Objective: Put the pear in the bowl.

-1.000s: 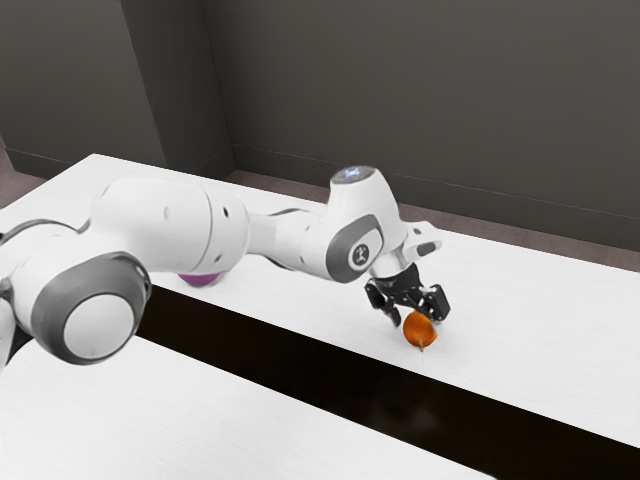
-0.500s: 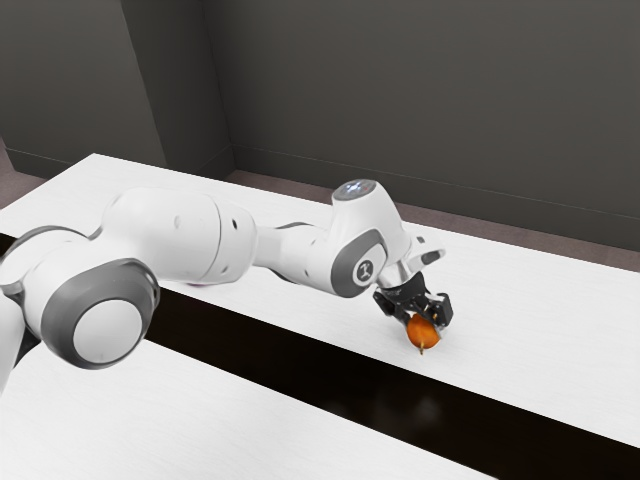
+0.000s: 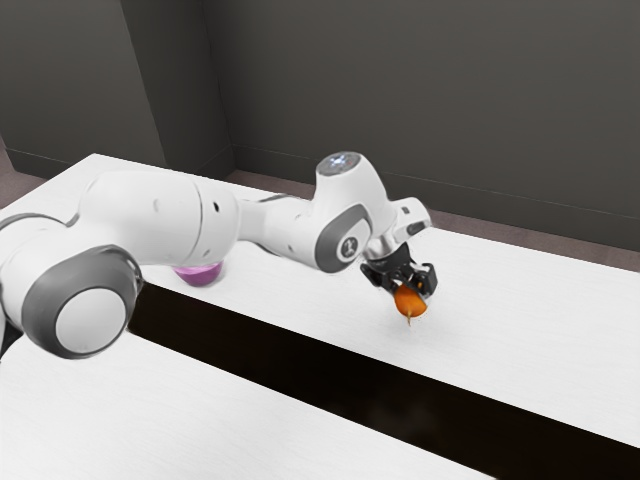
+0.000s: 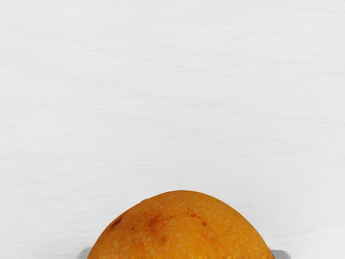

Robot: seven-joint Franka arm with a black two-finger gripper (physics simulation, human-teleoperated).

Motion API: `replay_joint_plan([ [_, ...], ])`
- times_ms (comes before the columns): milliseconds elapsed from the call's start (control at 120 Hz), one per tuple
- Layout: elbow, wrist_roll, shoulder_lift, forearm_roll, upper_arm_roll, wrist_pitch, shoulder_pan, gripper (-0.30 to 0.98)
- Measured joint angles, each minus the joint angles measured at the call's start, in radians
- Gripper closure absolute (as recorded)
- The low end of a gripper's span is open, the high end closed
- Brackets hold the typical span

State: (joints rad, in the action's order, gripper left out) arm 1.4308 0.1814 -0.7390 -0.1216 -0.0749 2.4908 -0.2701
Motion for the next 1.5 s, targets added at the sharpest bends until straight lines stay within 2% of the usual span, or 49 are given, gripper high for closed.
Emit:
replay_joint_plan([
  [175, 0.039, 0.025, 0.054, 0.016, 0.013, -0.002, 0.054, 0.52],
  [417, 0.097, 0.050, 0.124, 0.021, 0.014, -0.009, 0.162, 0.49],
  [617, 0.099, 0.058, 0.127, 0.019, 0.016, -0.017, 0.261, 0.48],
  [917, 0.099, 0.064, 0.126, 0.051, 0.004, -0.025, 0.419, 0.47],
  [1250, 0.098, 0.064, 0.122, 0.095, 0.011, -0.064, 0.532, 0.46],
  [1500, 0.099, 0.061, 0.118, 0.130, 0.019, -0.108, 0.568, 0.45],
])
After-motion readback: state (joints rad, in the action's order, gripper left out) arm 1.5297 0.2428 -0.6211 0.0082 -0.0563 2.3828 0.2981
